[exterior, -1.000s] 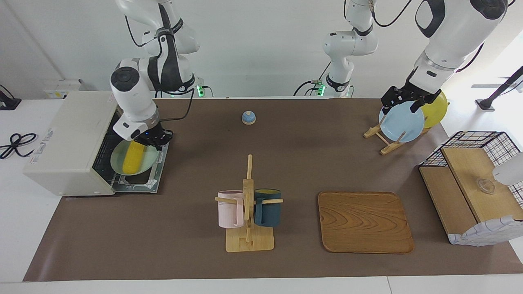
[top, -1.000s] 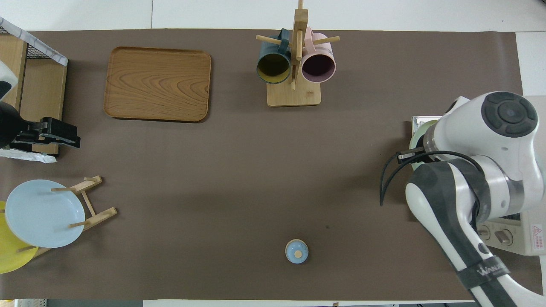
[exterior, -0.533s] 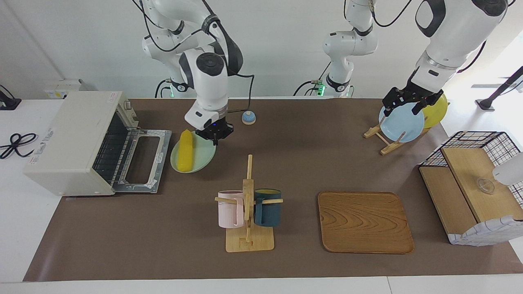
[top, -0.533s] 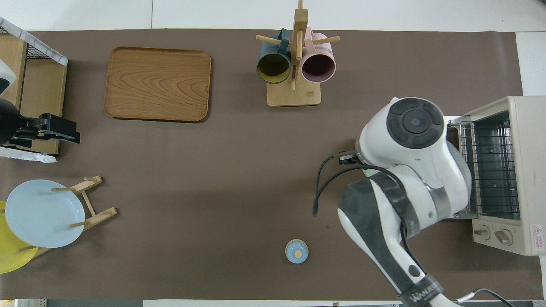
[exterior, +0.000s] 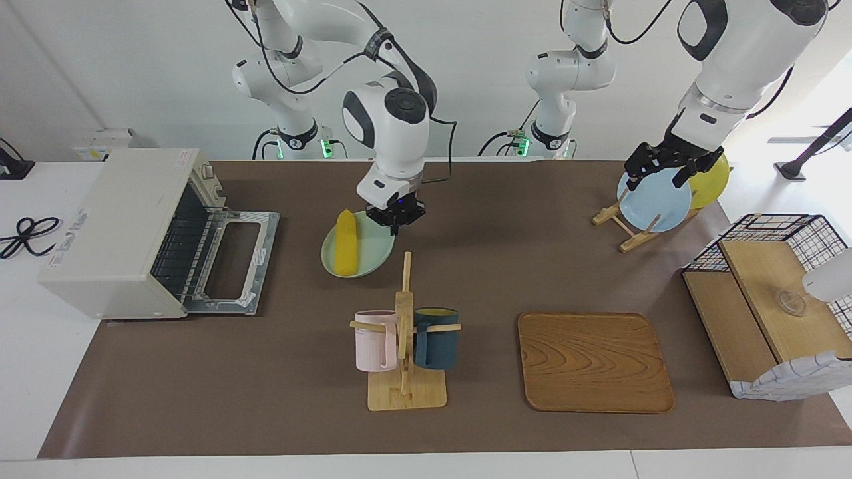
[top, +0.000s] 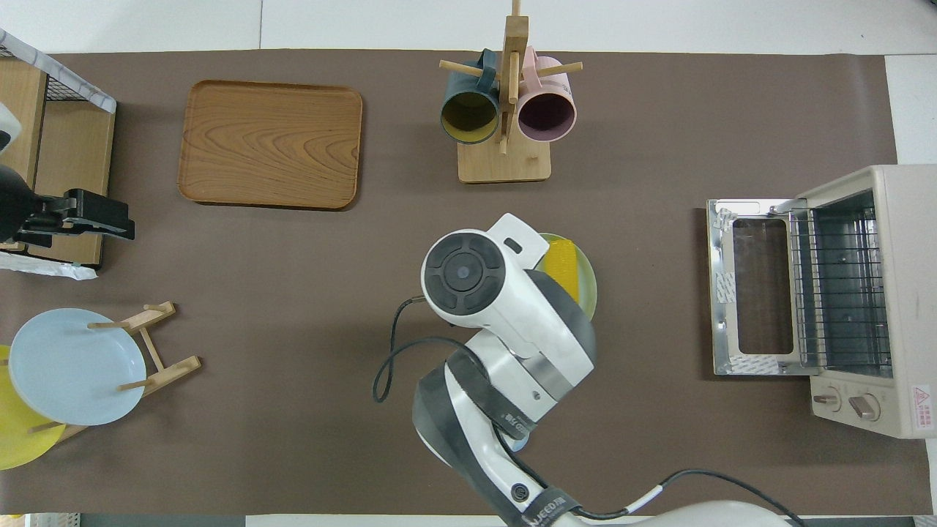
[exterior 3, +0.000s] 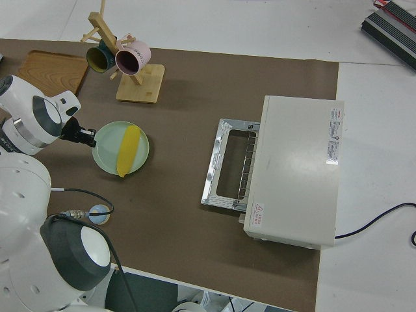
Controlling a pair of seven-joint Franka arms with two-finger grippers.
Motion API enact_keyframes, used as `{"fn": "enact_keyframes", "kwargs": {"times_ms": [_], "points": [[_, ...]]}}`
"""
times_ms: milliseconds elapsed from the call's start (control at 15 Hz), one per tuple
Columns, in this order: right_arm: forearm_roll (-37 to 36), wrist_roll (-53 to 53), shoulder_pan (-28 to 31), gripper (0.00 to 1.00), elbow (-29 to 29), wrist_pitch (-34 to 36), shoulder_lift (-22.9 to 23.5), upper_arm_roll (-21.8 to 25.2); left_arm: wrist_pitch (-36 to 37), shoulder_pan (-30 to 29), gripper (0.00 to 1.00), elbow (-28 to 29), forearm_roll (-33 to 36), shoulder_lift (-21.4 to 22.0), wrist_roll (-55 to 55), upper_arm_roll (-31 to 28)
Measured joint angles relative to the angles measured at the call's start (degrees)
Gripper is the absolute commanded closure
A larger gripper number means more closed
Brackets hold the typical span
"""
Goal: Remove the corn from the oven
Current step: 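Pull the corn out of the oven with the right gripper, then lower the corn onto the pale green plate and open the right gripper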
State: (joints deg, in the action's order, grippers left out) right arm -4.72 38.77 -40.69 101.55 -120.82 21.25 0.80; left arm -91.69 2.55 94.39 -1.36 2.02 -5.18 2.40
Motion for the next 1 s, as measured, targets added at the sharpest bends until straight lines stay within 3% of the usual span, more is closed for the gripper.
{"fn": "enact_keyframes", "kwargs": {"times_ms": [67, 267, 467, 533, 600, 733, 800, 1000], "points": [[0.71, 0.20, 0.15, 1.00, 0.03, -1.26, 0.66, 0.09, -0.32, 0.00, 0.00, 0.01, 0.00, -0.02, 0.00, 0.00], [7.11, 0.20, 1.06, 0.83, 0.33, -5.04, 0.96, 0.52, -0.96, 0.00, 0.00, 0.14, 0.00, -0.07, 0.00, 0.00], [9.07, 0.20, 1.02, 0.56, 0.35, -8.77, 0.95, 0.40, -1.63, 0.00, 0.00, 0.30, 0.00, -0.08, 0.00, 0.00], [9.07, 0.20, 0.94, 0.58, 0.09, -9.52, 0.85, 0.34, -1.86, 0.00, 0.00, 0.36, 0.00, -0.08, 0.00, 0.00], [9.07, 0.20, 1.03, 0.69, -0.28, -9.81, 0.49, 0.36, -1.97, 0.00, 0.00, 0.43, 0.00, -0.08, 0.00, 0.00], [9.06, 0.15, 1.61, 0.80, -0.99, -7.38, -1.60, 0.61, -2.26, 0.03, 0.00, 0.54, 0.00, -0.08, 0.00, 0.06], [8.94, -0.31, 2.46, 0.90, -1.21, -3.45, -3.43, 0.78, -2.63, 0.08, 0.00, 0.64, 0.00, -0.09, 0.00, 0.14], [7.99, -5.82, 8.47, 1.00, -0.94, 8.66, -9.42, 1.16, -3.55, 0.80, 0.00, 1.55, -0.01, -0.10, 0.18, 0.65]]}}
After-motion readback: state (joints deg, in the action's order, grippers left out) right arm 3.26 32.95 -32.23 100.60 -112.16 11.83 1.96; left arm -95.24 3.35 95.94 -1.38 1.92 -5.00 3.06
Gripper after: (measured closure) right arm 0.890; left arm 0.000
